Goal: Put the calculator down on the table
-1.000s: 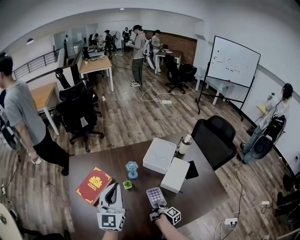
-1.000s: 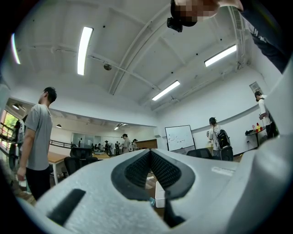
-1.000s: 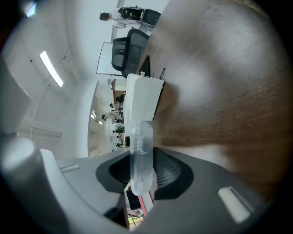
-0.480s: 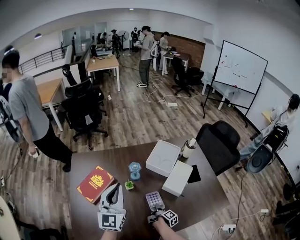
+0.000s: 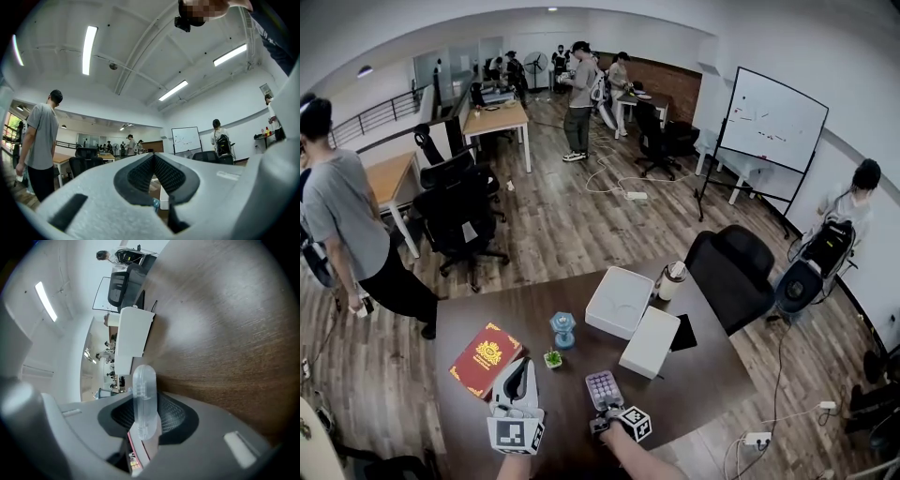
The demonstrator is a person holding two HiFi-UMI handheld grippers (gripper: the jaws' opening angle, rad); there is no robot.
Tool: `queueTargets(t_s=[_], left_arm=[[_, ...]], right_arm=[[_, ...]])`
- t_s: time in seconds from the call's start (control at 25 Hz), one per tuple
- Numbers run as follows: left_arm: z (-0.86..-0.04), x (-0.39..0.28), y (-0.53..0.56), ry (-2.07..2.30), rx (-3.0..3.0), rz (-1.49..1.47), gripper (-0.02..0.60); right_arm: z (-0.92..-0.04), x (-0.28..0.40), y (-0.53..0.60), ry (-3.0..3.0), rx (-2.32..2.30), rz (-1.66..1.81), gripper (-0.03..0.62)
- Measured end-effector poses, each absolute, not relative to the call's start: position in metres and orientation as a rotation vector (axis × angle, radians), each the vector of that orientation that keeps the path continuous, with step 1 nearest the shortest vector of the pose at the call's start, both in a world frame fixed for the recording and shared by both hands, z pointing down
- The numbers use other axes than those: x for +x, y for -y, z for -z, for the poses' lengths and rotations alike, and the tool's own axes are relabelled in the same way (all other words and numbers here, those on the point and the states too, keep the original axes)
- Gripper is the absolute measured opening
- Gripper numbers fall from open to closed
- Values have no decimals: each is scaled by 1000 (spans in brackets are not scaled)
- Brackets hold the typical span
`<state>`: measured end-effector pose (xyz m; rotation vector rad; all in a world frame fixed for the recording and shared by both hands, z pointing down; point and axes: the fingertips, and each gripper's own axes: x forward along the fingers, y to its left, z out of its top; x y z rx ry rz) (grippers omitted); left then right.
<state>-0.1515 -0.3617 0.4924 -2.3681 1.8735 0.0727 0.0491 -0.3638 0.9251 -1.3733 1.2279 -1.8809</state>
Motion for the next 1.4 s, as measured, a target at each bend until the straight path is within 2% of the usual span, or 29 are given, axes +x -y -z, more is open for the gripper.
queueTargets(t_s=[0.08,0.12,0.2,0.36,0.44,0.84,1.12,1.4], left_arm=[[-492,-149,362,-1856,-2381,-86,-5],[-491,-147,362,-1846,-2391,-95,-5],[-492,-146,363,-1838,-2406,-108,-5],[-495,-148,362,-1849,-2415,-118,-5],[-495,-148,362,-1851,-2419,-123,-5],[-496,-144,362,-1843,-2443,-135,-5],[-494,-143,363,-1848,-2439,-137,-5],[-496,-143,361,-1854,-2445,-137,-5]], right_arm=[[-927,45,362,-1212,-1358,1907,127],[-927,43,362,-1196,-1341,1916,151],[-926,38,361,-1150,-1297,1932,247],[-926,35,357,-1115,-1278,1951,297],[-927,35,356,-1109,-1274,1959,370],[-914,34,344,-1031,-1368,2024,538],[-885,41,344,-1038,-1382,1998,564],[-829,29,372,-1161,-1226,1917,563]])
